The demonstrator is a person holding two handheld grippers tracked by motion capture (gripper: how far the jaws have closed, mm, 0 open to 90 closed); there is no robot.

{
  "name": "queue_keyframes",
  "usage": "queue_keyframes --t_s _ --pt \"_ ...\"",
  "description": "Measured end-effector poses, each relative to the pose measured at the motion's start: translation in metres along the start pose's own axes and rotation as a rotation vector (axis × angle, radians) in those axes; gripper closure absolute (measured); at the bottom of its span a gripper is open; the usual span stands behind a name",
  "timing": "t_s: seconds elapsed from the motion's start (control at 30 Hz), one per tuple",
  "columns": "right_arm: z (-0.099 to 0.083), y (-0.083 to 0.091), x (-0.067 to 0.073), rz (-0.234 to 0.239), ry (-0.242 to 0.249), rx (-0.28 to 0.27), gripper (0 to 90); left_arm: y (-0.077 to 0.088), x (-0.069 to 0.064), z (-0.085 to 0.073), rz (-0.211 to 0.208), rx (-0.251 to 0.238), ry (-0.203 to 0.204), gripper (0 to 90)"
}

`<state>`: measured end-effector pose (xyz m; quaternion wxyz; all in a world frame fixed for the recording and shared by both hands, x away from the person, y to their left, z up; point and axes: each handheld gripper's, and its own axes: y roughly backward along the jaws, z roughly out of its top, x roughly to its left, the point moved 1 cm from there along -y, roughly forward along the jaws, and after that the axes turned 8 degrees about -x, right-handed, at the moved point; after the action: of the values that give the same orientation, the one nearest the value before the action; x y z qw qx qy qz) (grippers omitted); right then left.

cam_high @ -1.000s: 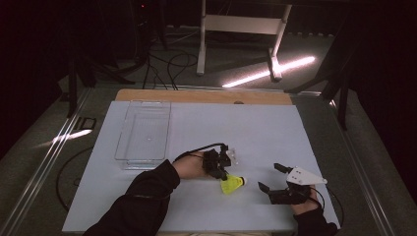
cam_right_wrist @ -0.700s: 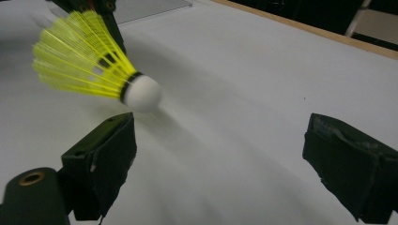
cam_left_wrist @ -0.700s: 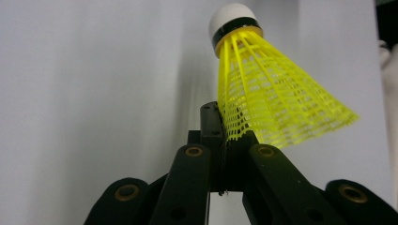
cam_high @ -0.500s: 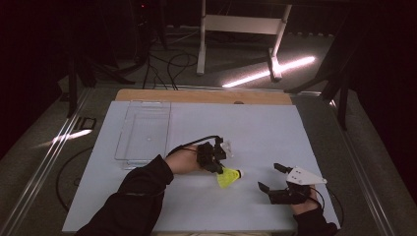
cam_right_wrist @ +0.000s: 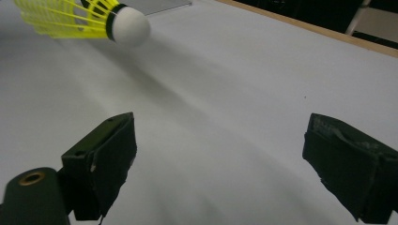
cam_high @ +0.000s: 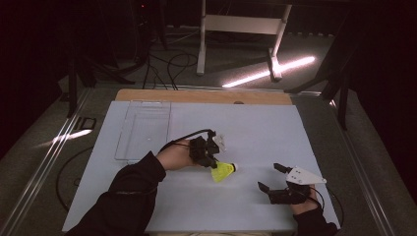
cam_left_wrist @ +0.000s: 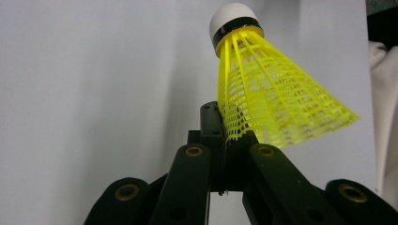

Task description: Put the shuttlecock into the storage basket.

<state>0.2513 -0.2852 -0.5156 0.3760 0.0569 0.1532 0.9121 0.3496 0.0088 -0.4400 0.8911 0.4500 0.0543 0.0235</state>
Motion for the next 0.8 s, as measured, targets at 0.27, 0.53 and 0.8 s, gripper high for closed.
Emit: queue_keyframes --t_s 0.27,0.53,0.8 --pt "0.000 -0.001 0.000 0.003 0.003 0.004 10.3 0.021 0.004 -0.003 0.029 -0.003 0.008 90.0" --pt "0.000 0.000 0.000 0.000 -0.002 0.001 10.3 0.043 0.010 -0.009 0.070 -0.018 0.033 90.0" --pt "0.000 0.000 -0.001 0.003 -0.005 -0.003 10.4 0.064 0.016 -0.021 0.118 -0.031 0.069 90.0"
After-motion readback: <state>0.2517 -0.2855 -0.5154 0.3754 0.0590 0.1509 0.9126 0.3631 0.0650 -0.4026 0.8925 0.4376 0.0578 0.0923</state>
